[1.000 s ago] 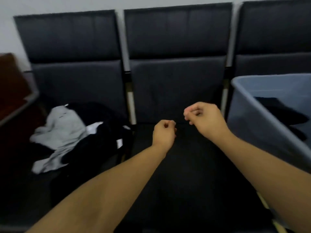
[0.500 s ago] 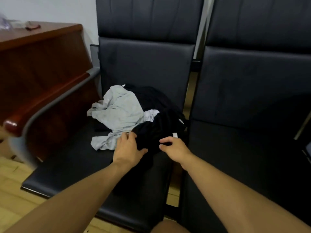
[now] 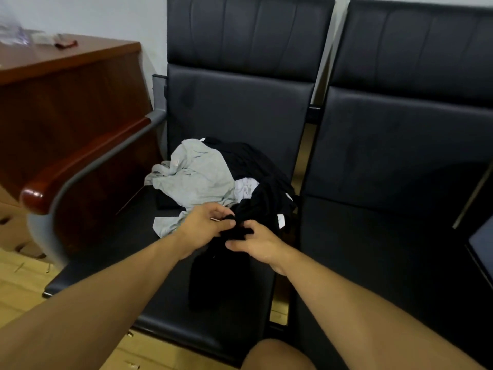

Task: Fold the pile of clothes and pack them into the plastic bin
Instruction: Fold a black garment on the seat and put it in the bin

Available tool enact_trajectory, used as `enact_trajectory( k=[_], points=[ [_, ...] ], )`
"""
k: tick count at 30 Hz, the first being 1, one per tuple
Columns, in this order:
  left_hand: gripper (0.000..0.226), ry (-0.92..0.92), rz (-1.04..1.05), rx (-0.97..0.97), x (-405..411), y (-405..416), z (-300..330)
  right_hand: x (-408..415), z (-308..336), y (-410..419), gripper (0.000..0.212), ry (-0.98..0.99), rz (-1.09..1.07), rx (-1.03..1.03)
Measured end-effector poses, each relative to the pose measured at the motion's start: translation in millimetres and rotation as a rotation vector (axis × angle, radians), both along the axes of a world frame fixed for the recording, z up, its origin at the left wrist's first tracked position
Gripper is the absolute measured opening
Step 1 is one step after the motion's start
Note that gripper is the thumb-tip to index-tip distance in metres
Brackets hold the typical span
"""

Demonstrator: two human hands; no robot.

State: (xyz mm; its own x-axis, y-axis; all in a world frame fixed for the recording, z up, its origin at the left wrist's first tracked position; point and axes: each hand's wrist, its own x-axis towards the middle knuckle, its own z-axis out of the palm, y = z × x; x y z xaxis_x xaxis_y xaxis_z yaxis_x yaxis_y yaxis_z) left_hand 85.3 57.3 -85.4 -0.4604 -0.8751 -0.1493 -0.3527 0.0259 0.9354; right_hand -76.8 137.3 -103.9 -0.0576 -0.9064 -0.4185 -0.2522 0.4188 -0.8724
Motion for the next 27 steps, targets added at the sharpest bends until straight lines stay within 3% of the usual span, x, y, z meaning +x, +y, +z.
enact_trajectory(
  k=[2,6,9,15,18,22,27],
  points=[
    [0.021,0.046,-0.013,-0.007,0.7,2.3,20.7,-3.2,15.8,8.3,0.063,0.069,0.104,-0.004],
    [0.023,0.018,0.001,-0.099,-7.7,9.0,65.9,-28.2,65.9,31.0,0.040,0.224,0.136,-0.067],
    [0.018,0.033,0.040,-0.183,-20.4,17.5,103.9,-57.5,112.4,50.2,0.036,0.354,0.105,-0.120],
    [0.010,0.038,0.060,-0.399,-55.4,49.6,178.4,-110.5,198.0,87.9,0.055,0.562,0.058,-0.198],
    [0.020,-0.025,0.036,-0.508,-70.0,62.2,208.3,-131.9,236.8,109.0,0.039,0.685,0.053,-0.269],
    [0.046,-0.081,-0.018,-0.644,-85.0,85.4,245.2,-150.4,279.9,138.1,0.034,0.867,0.062,-0.367],
    [0.064,0.018,-0.022,-0.657,-97.7,116.2,286.1,-163.6,324.9,167.2,0.035,0.929,-0.016,-0.477]
  ],
)
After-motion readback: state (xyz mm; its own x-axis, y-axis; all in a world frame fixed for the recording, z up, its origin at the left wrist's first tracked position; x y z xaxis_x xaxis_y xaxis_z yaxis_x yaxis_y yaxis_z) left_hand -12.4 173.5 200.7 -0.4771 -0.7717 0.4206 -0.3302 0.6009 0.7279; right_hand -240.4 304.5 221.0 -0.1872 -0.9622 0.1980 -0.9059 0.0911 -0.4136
